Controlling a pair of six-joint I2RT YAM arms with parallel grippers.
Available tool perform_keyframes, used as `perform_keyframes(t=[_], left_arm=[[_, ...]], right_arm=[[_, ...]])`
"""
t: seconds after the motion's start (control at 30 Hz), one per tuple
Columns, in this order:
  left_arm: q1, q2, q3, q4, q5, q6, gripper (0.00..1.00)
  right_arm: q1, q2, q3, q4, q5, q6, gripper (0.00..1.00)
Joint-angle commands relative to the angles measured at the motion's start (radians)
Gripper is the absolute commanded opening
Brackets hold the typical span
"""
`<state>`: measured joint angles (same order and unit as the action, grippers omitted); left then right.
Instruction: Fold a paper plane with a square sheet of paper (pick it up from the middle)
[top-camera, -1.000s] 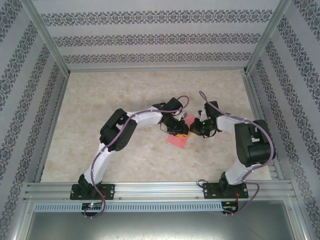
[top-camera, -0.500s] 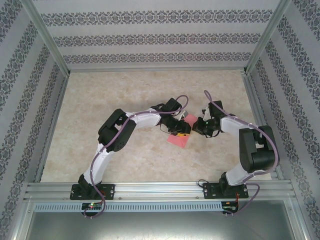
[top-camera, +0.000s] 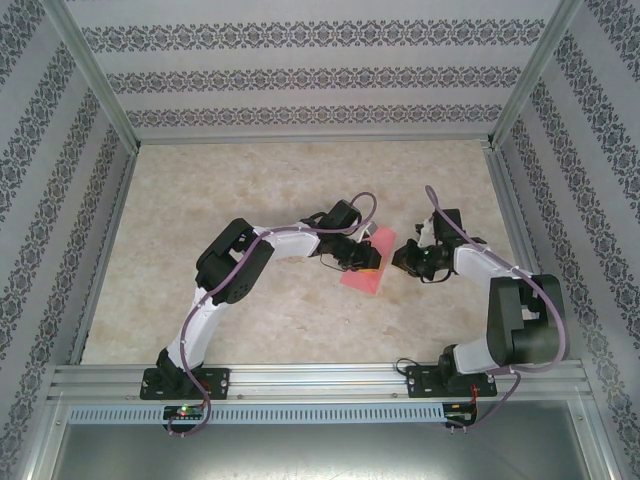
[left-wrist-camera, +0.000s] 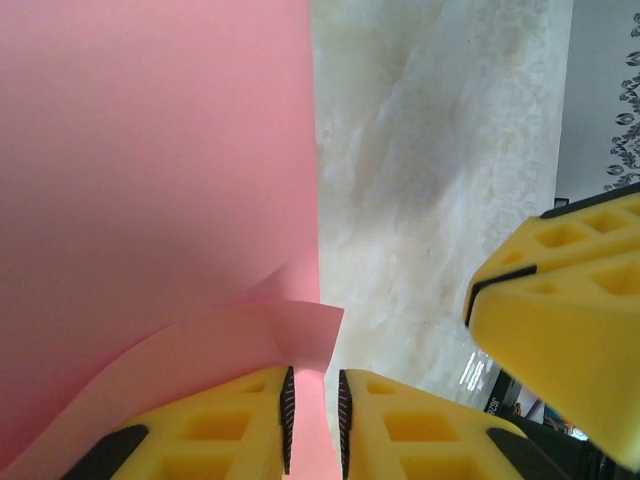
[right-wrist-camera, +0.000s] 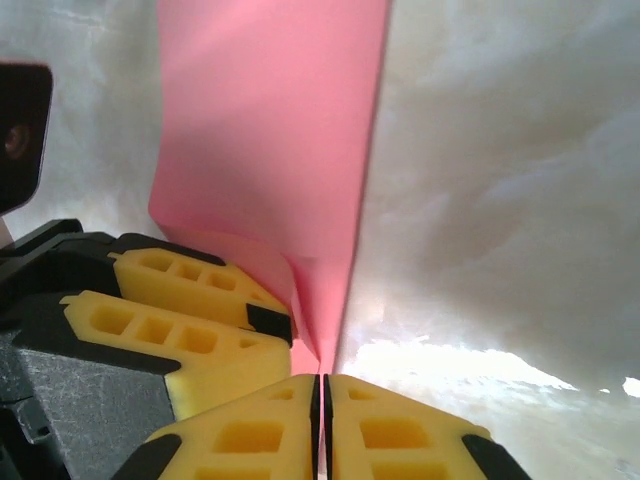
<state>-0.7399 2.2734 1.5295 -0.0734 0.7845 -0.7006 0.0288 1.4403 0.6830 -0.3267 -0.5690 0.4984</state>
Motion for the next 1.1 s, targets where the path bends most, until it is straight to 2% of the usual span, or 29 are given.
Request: perform_keyframes(t=[0.0,0.27,0.43,0.57,1.07], left_arm=[[-0.008,-0.026,-0.025,0.012,-0.012,0.014,0.20],[-0.003,-0.031,-0.042,0.073,0.015,-0.010,0.18],[-0.001,-0.037,-0.037,0.057,0.011,0.001,0.07],[0.002,-0.039,-0.035,0.040,0.012,0.012,0.03],[0.007,-0.041,-0.031,0.045,0.031,0.016,0.02]], right_arm=[[-0.007,-0.015,-0.007,-0.014,-0.013,-0.008,0.13],[0.008,0.064,0.023,0.041,-0.092,-0.002,0.16],[0.034,0.100,0.039,0.077,-0.112,0.000,0.16],[0.045,0.133,0.057,0.080,-0.103,-0.003,0.16],[0.061,0.221,0.113,0.034,-0.041,-0.075,0.19]])
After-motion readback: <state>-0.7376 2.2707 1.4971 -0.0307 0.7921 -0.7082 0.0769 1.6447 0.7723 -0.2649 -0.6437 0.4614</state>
